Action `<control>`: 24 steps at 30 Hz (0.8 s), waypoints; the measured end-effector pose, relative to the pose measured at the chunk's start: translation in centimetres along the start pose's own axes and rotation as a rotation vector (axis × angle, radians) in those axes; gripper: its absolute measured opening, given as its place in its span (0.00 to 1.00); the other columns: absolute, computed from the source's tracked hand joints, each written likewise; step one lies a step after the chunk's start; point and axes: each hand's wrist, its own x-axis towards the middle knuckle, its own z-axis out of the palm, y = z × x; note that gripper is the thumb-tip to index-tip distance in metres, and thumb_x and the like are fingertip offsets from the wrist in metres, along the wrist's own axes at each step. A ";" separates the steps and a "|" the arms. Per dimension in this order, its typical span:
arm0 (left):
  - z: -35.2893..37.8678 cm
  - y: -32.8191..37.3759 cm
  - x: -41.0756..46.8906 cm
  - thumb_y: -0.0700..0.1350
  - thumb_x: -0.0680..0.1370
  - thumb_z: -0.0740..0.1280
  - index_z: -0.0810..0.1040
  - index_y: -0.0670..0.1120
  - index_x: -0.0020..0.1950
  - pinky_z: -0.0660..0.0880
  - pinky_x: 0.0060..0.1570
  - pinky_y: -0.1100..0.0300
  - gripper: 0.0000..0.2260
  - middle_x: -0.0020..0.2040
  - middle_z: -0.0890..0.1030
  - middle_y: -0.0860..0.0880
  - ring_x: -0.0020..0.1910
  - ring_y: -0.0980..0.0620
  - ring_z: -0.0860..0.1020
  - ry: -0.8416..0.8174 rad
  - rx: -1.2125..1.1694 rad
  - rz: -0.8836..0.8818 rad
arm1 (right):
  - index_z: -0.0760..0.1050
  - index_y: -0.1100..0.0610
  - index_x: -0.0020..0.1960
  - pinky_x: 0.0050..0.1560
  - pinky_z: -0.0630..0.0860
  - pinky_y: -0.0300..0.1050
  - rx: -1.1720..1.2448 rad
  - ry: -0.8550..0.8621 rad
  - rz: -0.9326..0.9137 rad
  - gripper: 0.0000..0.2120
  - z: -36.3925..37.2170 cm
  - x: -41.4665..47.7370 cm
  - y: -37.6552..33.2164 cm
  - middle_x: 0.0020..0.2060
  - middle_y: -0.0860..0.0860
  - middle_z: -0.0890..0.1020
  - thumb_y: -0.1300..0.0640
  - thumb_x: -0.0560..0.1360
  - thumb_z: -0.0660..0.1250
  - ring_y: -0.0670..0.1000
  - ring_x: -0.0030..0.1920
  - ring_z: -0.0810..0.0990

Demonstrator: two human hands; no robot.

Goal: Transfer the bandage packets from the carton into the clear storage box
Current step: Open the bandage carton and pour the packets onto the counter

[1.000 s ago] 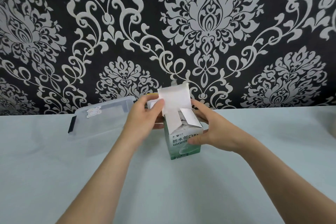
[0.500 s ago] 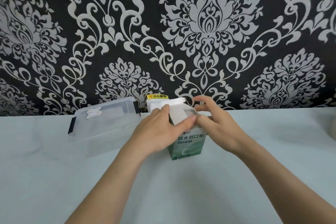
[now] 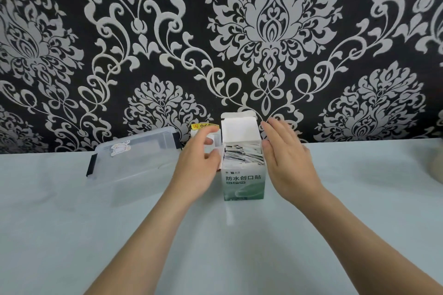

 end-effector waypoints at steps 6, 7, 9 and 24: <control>0.6 -0.1 -0.5 0.39 0.79 0.62 0.82 0.49 0.58 0.74 0.57 0.52 0.13 0.54 0.76 0.52 0.53 0.50 0.76 0.083 0.272 0.238 | 0.66 0.37 0.59 0.49 0.67 0.20 0.786 -0.273 0.043 0.10 -0.6 -1.2 -1.5 0.51 0.25 0.74 0.50 0.80 0.57 0.23 0.50 0.73; 0.5 0.1 -0.5 0.42 0.80 0.61 0.82 0.51 0.58 0.73 0.58 0.52 0.12 0.54 0.77 0.53 0.53 0.52 0.77 0.036 0.203 0.168 | 0.65 0.38 0.61 0.49 0.70 0.24 0.842 -0.350 0.048 0.15 -0.5 -1.0 -1.1 0.52 0.27 0.75 0.49 0.78 0.62 0.26 0.51 0.75; 0.4 0.4 -0.6 0.47 0.80 0.61 0.80 0.53 0.58 0.75 0.56 0.51 0.10 0.56 0.77 0.53 0.49 0.53 0.78 -0.030 0.142 0.100 | 0.59 0.46 0.71 0.51 0.77 0.34 0.867 -0.454 0.064 0.34 0.1 -0.6 0.2 0.61 0.43 0.77 0.54 0.71 0.72 0.39 0.56 0.80; -1.7 3.3 -1.0 0.51 0.79 0.64 0.81 0.53 0.58 0.73 0.54 0.52 0.10 0.51 0.81 0.53 0.54 0.52 0.74 -0.199 0.632 0.365 | 0.60 0.42 0.64 0.53 0.79 0.48 0.400 -0.375 -0.045 0.41 0.2 0.2 0.9 0.54 0.42 0.75 0.53 0.61 0.82 0.45 0.53 0.78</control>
